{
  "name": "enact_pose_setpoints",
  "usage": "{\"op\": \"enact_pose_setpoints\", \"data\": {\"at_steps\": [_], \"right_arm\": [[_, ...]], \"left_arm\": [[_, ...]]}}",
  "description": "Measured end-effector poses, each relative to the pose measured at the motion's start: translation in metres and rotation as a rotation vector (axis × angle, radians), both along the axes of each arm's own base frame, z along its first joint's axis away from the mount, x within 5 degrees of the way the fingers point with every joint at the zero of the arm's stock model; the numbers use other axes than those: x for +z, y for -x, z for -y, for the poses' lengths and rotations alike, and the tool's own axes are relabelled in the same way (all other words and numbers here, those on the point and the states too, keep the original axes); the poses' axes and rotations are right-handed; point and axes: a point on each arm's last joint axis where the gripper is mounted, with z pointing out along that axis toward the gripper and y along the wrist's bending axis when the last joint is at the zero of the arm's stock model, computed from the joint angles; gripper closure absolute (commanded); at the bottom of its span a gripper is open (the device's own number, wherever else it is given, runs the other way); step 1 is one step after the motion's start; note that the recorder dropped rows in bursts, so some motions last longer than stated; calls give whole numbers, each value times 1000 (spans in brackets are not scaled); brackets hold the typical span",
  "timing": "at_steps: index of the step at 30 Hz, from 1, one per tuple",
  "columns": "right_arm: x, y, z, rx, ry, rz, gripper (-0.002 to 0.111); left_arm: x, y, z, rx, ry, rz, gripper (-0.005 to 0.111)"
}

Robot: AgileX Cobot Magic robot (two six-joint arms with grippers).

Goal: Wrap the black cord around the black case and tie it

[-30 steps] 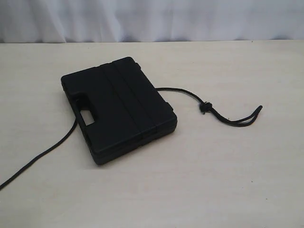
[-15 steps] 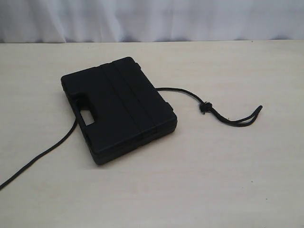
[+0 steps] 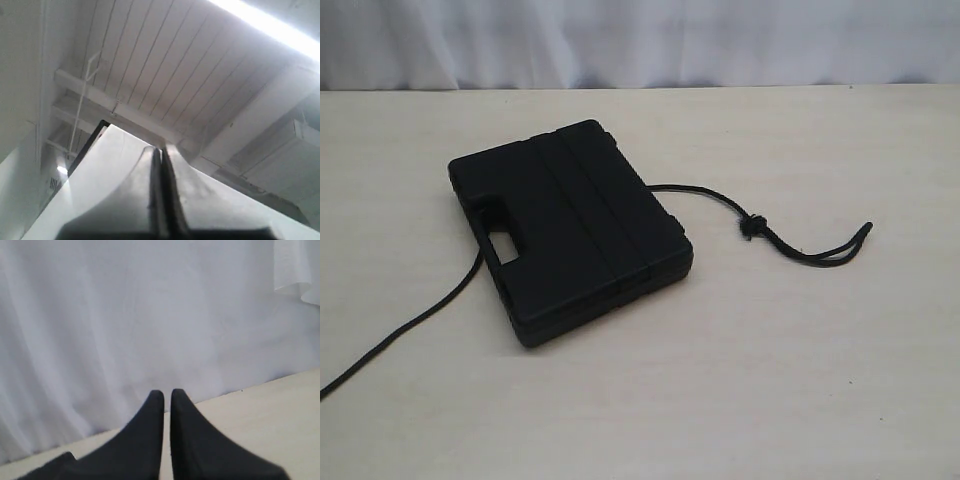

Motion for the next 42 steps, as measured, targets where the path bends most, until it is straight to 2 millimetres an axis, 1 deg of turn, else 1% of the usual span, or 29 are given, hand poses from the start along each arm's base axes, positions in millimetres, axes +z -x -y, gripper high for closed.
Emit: {"op": "enact_pose_setpoints", "data": {"at_steps": [1, 2, 4, 6, 7, 8, 10, 12, 13, 15, 17, 19, 21, 24, 27, 29, 32, 34, 42], "right_arm": [[1, 0, 1, 1, -56, 10, 104], [1, 0, 1, 3, -119, 16, 104], [1, 0, 2, 9, -190, 15, 104], [1, 0, 2, 10, -208, 15, 104], [1, 0, 2, 12, -212, 11, 104], [0, 0, 1, 15, -217, 6, 104], [0, 0, 1, 17, -220, 3, 104], [0, 0, 1, 17, -220, 2, 104], [0, 0, 1, 18, -220, 1, 104], [0, 0, 1, 18, -220, 1, 104], [0, 0, 1, 18, -220, 1, 104], [-1, 0, 1, 19, -220, -1, 104], [-1, 0, 1, 20, -219, -3, 104], [-1, 0, 1, 20, -219, -5, 104], [-1, 0, 1, 22, -219, -9, 104], [-2, 0, 0, 25, -219, -16, 104], [-3, 0, 0, 30, -219, -26, 104], [-3, 0, -1, 34, -218, -33, 104], [-3, 0, -1, 34, -218, -35, 104]], "left_arm": [[14, -9, 3, 10, -41, -25, 107], [32, -25, 6, 6, -83, -71, 107], [59, -59, 13, -73, -131, -213, 107], [69, -95, 21, -119, -224, -429, 107], [70, -108, 24, -128, -257, -539, 107], [67, -131, 24, -140, -259, -737, 107], [54, -160, 17, -111, -195, -1006, 107], [34, -182, 12, -49, -160, -1261, 107], [18, -197, 11, -21, -173, -1399, 107], [-10, -215, 13, -11, -205, -1611, 107], [-38, -232, 20, -57, -265, -1790, 106], [-62, -244, 28, -122, -336, -1906, 100], [-86, -255, 37, -194, -366, -2005, 90], [-115, -268, 48, -256, -390, -2104, 75], [-141, -275, 57, -297, -392, -2189, 61], [-154, -278, 61, -306, -389, -2227, 54], [-169, -282, 63, -315, -338, -2273, 47], [-177, -285, 64, -314, -293, -2283, 44], [-192, -298, 69, -349, -136, -2215, 45]]}}
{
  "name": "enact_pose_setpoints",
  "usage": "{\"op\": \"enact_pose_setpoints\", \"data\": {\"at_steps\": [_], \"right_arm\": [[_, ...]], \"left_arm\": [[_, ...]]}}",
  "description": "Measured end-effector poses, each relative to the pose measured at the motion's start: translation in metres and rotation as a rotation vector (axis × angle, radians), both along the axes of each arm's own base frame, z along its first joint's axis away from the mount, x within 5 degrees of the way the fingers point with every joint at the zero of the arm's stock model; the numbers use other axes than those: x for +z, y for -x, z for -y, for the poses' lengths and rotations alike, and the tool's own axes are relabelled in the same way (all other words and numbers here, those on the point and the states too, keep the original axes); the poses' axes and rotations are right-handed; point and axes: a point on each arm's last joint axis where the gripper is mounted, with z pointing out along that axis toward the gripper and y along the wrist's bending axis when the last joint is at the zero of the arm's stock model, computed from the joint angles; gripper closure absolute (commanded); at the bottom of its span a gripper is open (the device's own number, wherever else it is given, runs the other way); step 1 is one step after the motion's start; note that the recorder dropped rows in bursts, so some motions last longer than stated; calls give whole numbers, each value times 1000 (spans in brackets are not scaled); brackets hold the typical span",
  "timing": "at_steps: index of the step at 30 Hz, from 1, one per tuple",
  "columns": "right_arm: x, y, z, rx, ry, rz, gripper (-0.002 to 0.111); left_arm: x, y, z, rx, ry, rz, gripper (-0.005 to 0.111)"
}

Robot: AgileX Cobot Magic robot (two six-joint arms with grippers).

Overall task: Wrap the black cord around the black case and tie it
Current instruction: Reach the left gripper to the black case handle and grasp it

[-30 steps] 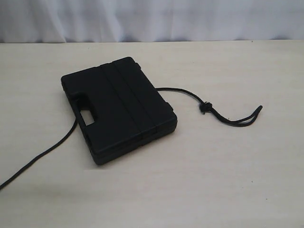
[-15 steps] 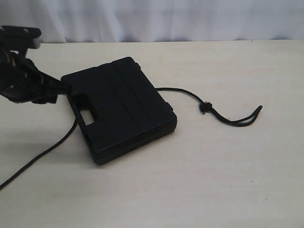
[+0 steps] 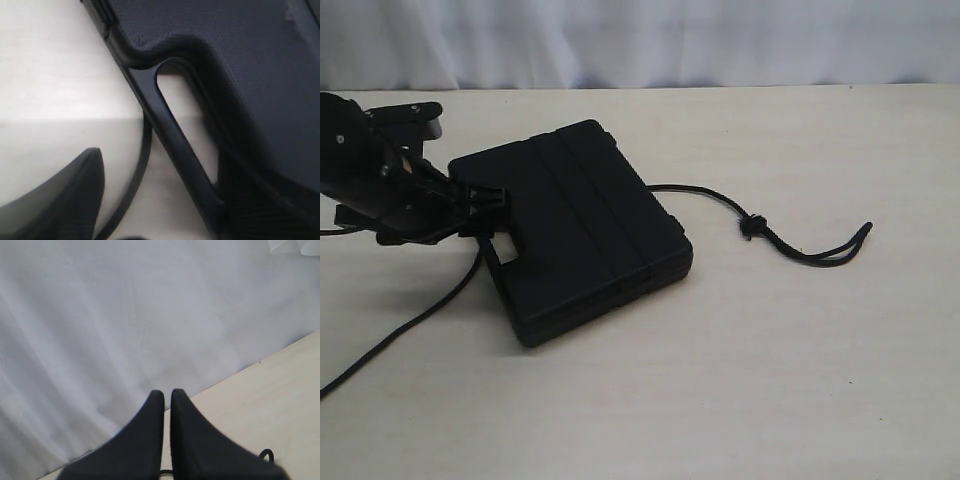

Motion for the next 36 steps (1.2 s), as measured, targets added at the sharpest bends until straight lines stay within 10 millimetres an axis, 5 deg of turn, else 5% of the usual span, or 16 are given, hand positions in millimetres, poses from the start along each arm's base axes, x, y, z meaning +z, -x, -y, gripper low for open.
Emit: {"op": "enact_pose_setpoints", "data": {"at_steps": [7, 15, 24, 31, 36], "right_arm": [[-1, 0, 0, 5, 0, -8, 104], [-3, 0, -2, 21, 2, -35, 104], [-4, 0, -2, 24, 2, -40, 104], [-4, 0, -2, 24, 2, -40, 104], [-4, 0, -2, 26, 2, -43, 104]], "left_arm": [[-28, -7, 2, 36, 16, -32, 45], [-39, -15, 2, 63, 30, 14, 45], [-48, -20, 3, 75, 34, 37, 72], [-48, -24, 4, 111, 55, 63, 104], [-37, -32, 6, 99, 61, 28, 107]]}}
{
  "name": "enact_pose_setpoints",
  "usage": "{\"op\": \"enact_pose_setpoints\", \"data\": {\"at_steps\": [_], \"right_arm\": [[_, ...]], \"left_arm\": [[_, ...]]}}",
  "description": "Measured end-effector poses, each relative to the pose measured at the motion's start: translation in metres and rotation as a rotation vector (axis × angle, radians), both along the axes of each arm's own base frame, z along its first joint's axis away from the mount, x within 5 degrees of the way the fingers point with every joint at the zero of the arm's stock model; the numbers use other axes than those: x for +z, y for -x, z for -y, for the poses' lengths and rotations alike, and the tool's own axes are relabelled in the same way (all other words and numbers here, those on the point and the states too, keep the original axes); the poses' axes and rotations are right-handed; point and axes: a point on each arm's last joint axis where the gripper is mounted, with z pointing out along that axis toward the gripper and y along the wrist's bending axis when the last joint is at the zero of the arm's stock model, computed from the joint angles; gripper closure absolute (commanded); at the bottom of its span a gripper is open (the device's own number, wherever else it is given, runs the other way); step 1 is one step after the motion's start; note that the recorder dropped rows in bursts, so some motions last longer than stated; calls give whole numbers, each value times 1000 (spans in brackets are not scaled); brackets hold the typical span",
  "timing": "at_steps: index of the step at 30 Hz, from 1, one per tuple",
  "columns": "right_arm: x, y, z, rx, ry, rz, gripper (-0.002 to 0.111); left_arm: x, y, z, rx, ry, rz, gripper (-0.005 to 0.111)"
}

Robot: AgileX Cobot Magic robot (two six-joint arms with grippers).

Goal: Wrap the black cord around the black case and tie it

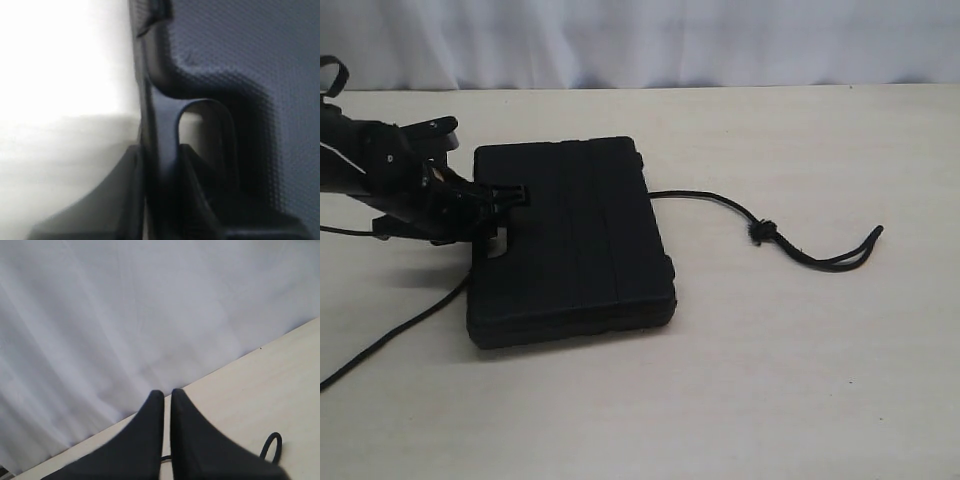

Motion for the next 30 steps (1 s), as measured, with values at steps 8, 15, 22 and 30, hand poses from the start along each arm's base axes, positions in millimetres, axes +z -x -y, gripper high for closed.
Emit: {"op": "enact_pose_setpoints", "data": {"at_steps": [8, 15, 22, 30], "right_arm": [[-1, 0, -1, 17, -120, -11, 104], [29, 7, -8, 106, -97, 29, 104], [96, 11, -25, 287, 100, 112, 104], [111, -44, -74, 887, 348, 167, 97]], "left_arm": [[40, -5, 4, -45, 2, 27, 107], [82, -10, 6, -71, 6, 98, 107], [99, -16, 8, -86, 11, 77, 107], [112, -17, 10, -100, 14, 39, 107]]}}
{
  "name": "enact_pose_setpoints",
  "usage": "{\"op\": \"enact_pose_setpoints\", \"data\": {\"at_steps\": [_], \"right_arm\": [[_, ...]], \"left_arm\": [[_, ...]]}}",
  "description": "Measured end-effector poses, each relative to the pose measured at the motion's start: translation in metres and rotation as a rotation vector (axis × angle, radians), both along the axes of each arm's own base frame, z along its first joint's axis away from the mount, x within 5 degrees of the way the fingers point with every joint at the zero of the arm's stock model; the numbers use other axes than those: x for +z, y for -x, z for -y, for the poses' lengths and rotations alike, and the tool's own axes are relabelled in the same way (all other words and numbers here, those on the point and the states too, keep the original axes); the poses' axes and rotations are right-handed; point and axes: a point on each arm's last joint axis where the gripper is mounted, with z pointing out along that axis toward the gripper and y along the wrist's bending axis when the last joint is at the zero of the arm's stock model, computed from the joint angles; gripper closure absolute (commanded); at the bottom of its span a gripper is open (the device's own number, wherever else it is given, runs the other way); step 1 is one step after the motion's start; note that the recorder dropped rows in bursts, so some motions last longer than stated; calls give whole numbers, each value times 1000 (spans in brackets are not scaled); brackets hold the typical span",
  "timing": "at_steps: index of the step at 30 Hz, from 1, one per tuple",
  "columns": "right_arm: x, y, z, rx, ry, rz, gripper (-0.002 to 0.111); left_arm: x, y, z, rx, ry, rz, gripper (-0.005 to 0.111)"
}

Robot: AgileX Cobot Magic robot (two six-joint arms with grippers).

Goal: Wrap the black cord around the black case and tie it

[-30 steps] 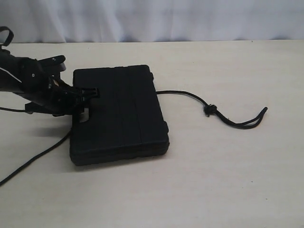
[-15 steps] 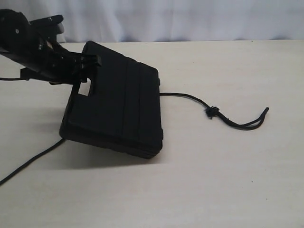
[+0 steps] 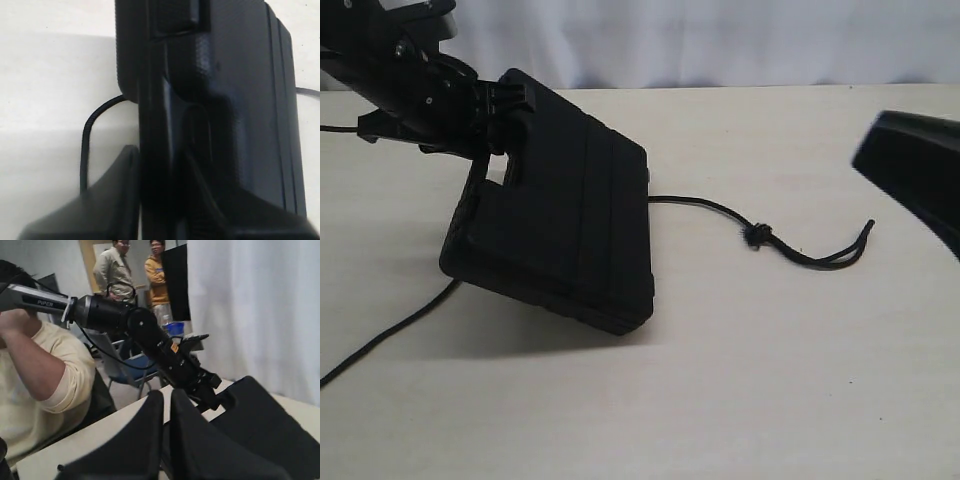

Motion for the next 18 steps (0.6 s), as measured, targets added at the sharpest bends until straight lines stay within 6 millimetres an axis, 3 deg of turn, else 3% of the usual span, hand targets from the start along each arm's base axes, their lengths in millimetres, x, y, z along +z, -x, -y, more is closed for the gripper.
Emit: {"op": "enact_pose_setpoints", "data": {"at_steps": [4, 9, 13, 16, 18], "right_arm": [[-17, -43, -4, 28, 5, -157, 84], [-33, -75, -16, 115, 77, -266, 84], [-34, -86, -39, 71, 333, -195, 84], [-31, -91, -55, -87, 522, -66, 83], [-27, -90, -63, -185, 589, 29, 75]], "left_arm": [[0, 0, 0, -1, -1, -6, 107], [0, 0, 0, 0, 0, 2, 107], [0, -1, 0, 3, 6, 10, 107], [1, -1, 0, 2, 7, 14, 107], [1, -1, 1, 3, 13, 17, 107]]}}
